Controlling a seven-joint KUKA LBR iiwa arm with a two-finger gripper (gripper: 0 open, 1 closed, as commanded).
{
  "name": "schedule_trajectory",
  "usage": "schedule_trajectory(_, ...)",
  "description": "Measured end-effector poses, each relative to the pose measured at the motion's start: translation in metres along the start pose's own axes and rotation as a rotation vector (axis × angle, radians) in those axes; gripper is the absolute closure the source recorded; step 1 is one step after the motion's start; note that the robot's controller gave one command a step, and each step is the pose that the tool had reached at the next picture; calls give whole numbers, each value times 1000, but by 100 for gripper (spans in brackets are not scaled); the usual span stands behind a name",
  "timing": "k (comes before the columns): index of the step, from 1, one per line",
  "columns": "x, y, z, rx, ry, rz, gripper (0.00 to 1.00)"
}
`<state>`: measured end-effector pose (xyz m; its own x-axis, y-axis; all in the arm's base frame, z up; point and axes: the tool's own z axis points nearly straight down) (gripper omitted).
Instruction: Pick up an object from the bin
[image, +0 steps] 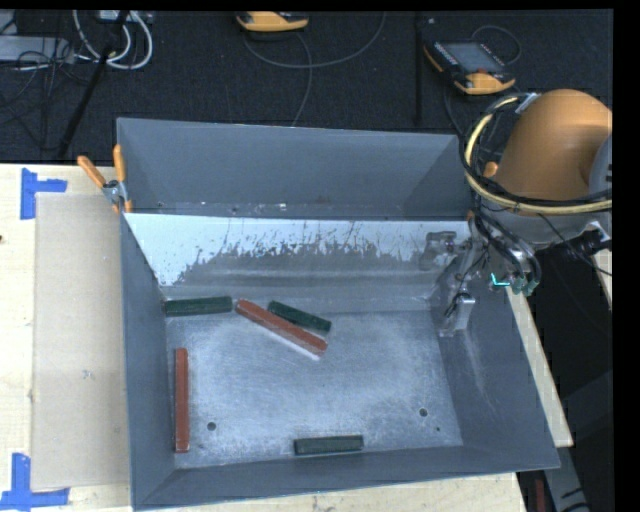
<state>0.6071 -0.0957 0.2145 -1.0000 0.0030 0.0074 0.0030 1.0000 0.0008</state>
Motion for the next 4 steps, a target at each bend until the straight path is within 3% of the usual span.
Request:
schedule_trajectory(1,-8,43,35,-2,-4,106,0)
schedule_trajectory(2,7,155,41,-3,-6,-40,0)
schedule_trajectory(3,2,124,-36,2,-18,-78,0)
schedule_trajectory(4,17,180,68,-1,1,-169,0)
